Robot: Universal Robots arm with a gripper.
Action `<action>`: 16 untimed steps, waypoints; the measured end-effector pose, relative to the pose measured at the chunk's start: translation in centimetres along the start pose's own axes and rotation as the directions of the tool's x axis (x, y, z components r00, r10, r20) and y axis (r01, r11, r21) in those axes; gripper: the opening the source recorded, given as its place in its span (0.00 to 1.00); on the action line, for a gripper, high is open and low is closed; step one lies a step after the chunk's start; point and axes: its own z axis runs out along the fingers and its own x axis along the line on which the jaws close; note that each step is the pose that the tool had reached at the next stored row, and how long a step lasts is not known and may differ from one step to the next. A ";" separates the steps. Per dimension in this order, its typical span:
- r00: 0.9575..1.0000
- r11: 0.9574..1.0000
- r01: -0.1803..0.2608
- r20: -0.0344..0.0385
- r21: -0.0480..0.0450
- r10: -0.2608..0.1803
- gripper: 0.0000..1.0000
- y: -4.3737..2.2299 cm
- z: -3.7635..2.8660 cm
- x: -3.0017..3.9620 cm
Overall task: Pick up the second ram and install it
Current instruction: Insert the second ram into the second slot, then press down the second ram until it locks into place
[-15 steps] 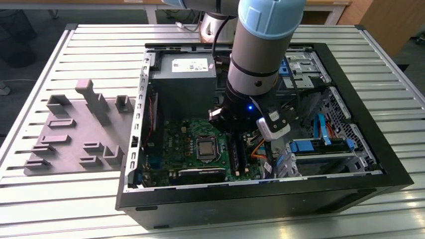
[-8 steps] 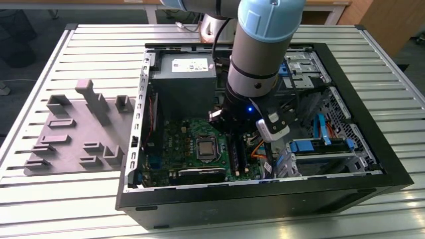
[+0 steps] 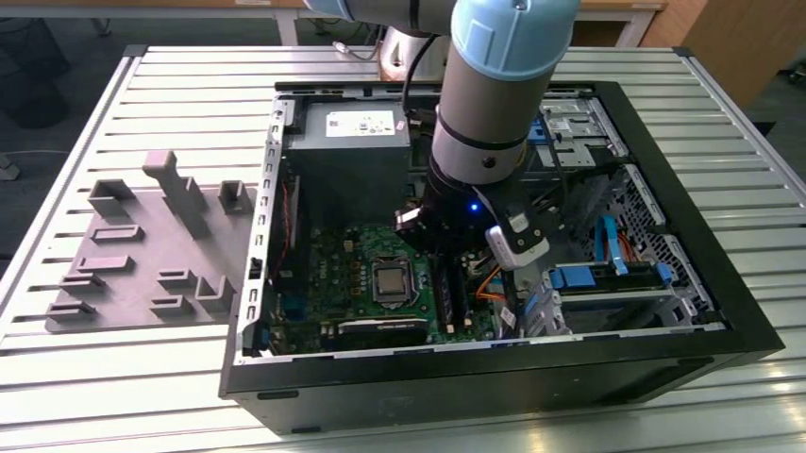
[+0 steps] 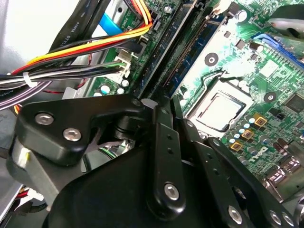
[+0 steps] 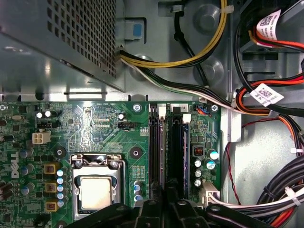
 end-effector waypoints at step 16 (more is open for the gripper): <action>1.000 1.000 0.000 0.000 0.000 0.000 0.13 -0.05 -2.35 0.08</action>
